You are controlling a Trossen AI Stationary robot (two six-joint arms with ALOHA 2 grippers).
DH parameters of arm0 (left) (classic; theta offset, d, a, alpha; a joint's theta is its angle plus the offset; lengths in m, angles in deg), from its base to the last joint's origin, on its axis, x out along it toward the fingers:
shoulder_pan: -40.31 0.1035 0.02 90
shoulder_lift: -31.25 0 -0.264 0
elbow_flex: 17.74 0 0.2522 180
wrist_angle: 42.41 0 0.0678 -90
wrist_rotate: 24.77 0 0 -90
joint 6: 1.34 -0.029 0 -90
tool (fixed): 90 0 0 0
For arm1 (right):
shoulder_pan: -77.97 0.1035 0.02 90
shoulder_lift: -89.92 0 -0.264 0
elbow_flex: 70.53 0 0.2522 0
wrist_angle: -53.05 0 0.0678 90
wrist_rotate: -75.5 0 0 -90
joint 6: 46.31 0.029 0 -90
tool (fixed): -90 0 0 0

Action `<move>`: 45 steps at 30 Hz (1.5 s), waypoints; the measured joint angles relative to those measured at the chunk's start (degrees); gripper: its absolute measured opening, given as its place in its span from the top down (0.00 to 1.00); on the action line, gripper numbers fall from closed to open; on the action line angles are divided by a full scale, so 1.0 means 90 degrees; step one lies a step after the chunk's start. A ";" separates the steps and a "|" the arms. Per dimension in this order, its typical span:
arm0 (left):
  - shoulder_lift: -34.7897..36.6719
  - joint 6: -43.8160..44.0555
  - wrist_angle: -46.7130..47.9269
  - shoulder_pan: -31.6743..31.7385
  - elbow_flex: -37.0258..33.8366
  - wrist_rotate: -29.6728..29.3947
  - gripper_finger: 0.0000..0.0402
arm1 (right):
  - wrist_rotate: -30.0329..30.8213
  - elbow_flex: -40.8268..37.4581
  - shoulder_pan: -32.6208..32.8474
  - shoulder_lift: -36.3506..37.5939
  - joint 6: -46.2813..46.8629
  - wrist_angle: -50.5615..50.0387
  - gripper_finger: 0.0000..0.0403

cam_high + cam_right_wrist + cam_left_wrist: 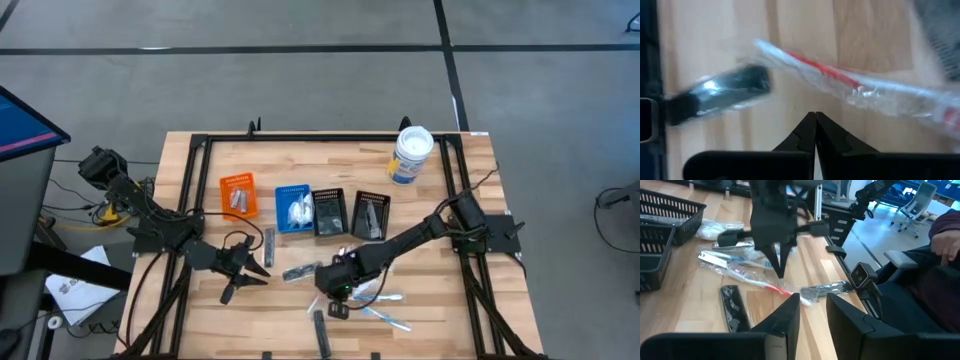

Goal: Pick & Place Travel size toiletries
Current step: Put the orange toothbrush into the left black bin

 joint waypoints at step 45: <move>0.0000 -0.0157 -0.0055 0.0002 0.0001 -0.0285 0.78 | 0.1278 0.0022 0.0834 0.1528 0.0930 -0.3267 1.00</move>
